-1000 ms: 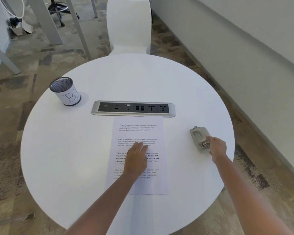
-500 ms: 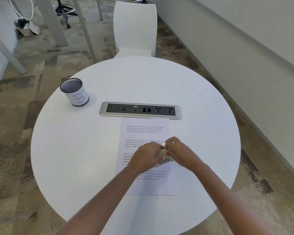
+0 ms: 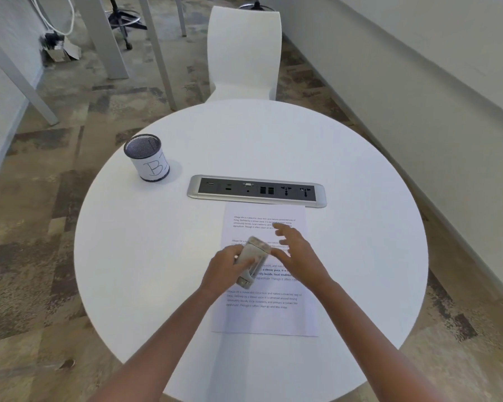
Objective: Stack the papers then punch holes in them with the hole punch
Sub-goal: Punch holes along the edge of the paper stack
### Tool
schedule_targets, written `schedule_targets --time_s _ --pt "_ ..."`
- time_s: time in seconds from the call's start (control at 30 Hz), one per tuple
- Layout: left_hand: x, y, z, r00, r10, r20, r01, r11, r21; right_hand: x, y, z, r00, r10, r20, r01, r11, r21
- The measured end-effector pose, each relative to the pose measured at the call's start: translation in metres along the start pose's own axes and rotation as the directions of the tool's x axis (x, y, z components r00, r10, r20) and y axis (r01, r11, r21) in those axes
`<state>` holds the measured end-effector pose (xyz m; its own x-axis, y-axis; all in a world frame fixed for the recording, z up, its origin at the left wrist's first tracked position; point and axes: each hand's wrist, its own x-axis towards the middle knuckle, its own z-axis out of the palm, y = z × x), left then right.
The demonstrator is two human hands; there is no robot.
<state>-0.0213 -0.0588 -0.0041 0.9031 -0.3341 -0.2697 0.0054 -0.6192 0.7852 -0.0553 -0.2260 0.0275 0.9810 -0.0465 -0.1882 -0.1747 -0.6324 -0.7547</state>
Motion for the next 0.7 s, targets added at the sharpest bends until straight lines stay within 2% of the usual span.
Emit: schedule_targets --time_s 0.07,0.13,0.23,0.3,0.5,0.7 --pt "0.001 -0.009 -0.008 0.99 -0.097 -0.103 0.093 0.995 -0.047 -0.001 0.01 0.004 0.995 0.076 -0.066 -0.076 0.997 -0.009" --pt "0.001 -0.018 -0.016 0.964 -0.181 -0.196 0.178 0.983 -0.036 -0.003 0.022 0.008 0.97 0.221 -0.098 -0.221 0.975 0.01" --pt "0.003 -0.031 -0.027 0.918 -0.269 -0.293 0.283 0.959 0.008 -0.012 0.041 0.013 0.894 0.434 -0.115 -0.439 0.898 -0.019" --pt "0.003 -0.038 -0.032 0.89 -0.308 -0.335 0.328 0.945 0.003 -0.02 0.05 0.015 0.846 0.515 -0.139 -0.527 0.847 -0.072" --pt "0.004 -0.047 -0.038 0.836 -0.364 -0.411 0.386 0.922 -0.032 -0.03 0.055 0.021 0.765 0.602 -0.227 -0.642 0.742 -0.194" --pt "0.005 -0.045 -0.034 0.841 -0.358 -0.405 0.392 0.92 0.001 -0.028 0.049 0.025 0.726 0.639 -0.253 -0.687 0.686 -0.24"
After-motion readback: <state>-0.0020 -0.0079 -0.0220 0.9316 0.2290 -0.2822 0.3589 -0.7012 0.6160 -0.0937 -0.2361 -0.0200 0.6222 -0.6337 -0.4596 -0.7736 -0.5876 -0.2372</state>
